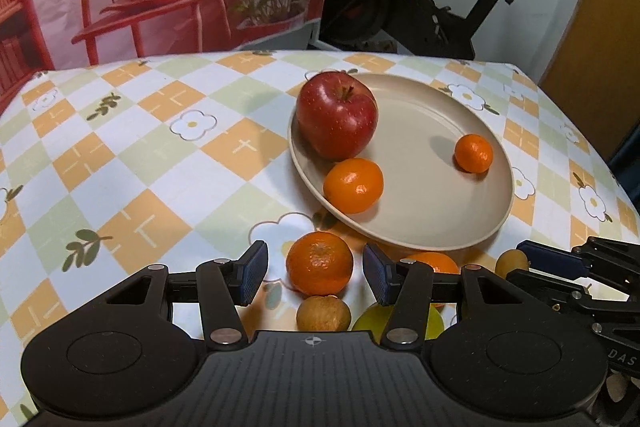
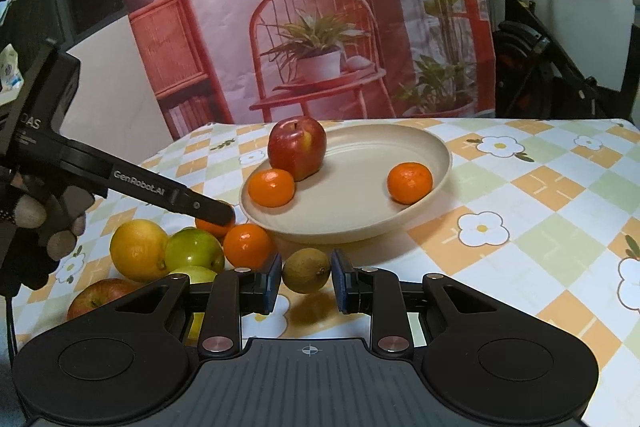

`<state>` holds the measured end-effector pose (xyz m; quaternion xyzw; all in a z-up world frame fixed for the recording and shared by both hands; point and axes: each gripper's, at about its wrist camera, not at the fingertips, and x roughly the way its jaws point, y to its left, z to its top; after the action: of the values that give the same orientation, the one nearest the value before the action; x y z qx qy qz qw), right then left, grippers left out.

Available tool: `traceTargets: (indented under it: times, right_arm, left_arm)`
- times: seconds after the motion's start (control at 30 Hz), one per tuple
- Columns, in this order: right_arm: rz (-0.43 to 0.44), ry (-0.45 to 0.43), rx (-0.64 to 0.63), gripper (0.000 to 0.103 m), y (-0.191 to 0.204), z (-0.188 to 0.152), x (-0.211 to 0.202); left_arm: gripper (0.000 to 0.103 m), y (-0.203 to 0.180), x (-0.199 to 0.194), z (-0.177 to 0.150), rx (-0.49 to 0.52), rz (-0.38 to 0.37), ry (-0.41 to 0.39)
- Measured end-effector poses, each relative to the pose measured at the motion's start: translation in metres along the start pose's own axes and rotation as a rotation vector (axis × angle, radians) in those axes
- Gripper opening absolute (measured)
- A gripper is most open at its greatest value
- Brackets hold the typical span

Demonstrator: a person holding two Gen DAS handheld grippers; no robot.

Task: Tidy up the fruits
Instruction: 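Grasp a tangerine beside the plate with the left gripper while the right gripper grasps the kiwi, then lower the tangerine onto the plate with the left gripper while the right gripper sets the kiwi there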

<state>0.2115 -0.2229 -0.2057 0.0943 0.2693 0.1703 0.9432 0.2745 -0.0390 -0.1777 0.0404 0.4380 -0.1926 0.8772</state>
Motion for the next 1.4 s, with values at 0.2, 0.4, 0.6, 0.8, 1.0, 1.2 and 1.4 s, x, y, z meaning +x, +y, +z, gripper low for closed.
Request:
traceTargets:
  times: [0.2,0.4,0.6,0.8,1.0,1.2,1.4]
  right_arm:
    - [0.001,0.001,0.002,0.025,0.000,0.000,0.000]
    - [0.003,0.003,0.006,0.025,0.000,0.000,0.000]
    - [0.003,-0.002,0.013,0.025,-0.001,0.000,0.000]
    - [0.000,-0.012,0.023,0.025,-0.002,-0.001,-0.001]
    - [-0.005,-0.027,0.030,0.025,-0.002,-0.001,-0.003]
    - [-0.008,-0.025,0.025,0.025,-0.001,0.001,-0.004]
    - [-0.018,-0.053,0.021,0.025,-0.005,0.012,-0.008]
  left_arm:
    - [0.051,0.000,0.008,-0.001,0.006,-0.002,0.031]
    - [0.040,0.000,0.011,-0.001,0.005,-0.010,0.031]
    - [0.040,0.001,0.004,-0.001,0.010,-0.001,0.000]
    - [0.039,0.000,-0.009,0.003,-0.004,-0.008,-0.049]
    - [0.039,-0.008,-0.020,0.008,0.015,-0.020,-0.091]
    - [0.039,-0.020,-0.025,0.012,0.041,-0.034,-0.112]
    - [0.039,-0.031,-0.018,0.013,0.076,-0.052,-0.102]
